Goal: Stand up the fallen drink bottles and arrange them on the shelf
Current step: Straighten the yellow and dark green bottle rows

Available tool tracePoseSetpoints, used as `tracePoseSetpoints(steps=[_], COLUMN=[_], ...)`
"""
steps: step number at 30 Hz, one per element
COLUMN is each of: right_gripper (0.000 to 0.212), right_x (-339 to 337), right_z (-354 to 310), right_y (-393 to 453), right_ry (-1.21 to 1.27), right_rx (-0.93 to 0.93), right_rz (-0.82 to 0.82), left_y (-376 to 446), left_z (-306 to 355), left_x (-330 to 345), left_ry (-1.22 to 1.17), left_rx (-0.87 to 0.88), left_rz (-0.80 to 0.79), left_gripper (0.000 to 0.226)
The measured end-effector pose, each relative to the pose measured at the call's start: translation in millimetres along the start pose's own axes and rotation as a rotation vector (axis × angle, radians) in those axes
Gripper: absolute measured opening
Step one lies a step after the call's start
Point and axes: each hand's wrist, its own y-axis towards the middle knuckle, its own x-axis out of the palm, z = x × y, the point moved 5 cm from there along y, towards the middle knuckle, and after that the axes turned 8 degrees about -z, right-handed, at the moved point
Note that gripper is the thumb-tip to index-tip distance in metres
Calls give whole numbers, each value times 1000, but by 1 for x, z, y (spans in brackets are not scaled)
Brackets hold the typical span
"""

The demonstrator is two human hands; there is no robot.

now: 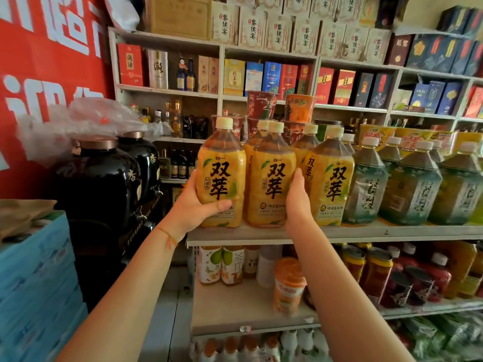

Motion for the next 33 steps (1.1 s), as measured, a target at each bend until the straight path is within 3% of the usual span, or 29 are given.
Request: tracePoseSetpoints(steps=[5, 10, 13, 18, 20, 23, 25, 33], right_gripper=[81, 52, 52, 49, 50, 54, 53, 60], right_x=[11, 9, 10, 11, 12, 15, 15, 10], right_z=[7, -2, -9, -7, -6, -5, -4, -2], right_y=[9, 15, 21, 32, 35, 41, 43, 41], right_ry=[86, 89, 62, 74, 96, 102, 107, 124], right_rx=[52, 18, 29, 56, 72, 90, 96, 106], right_rz=[-155, -206, -216, -245, -249, -267, -280, -330], left_y=[-1, -1, 3, 4, 6, 11, 16, 12], left_z=[1, 6, 9, 11, 19, 22, 23, 22], left_x=[1, 3, 1, 2, 6, 8, 11, 15], left_ry=[-5, 2, -4, -94, -197, -471, -503, -504], left_rx=[-22, -36, -76, -128, -136, -201, -211, -193], left_rz=[21, 34, -2, 2, 11, 152, 189, 159], left_gripper=[82, 84, 86, 115, 97, 80, 71, 72])
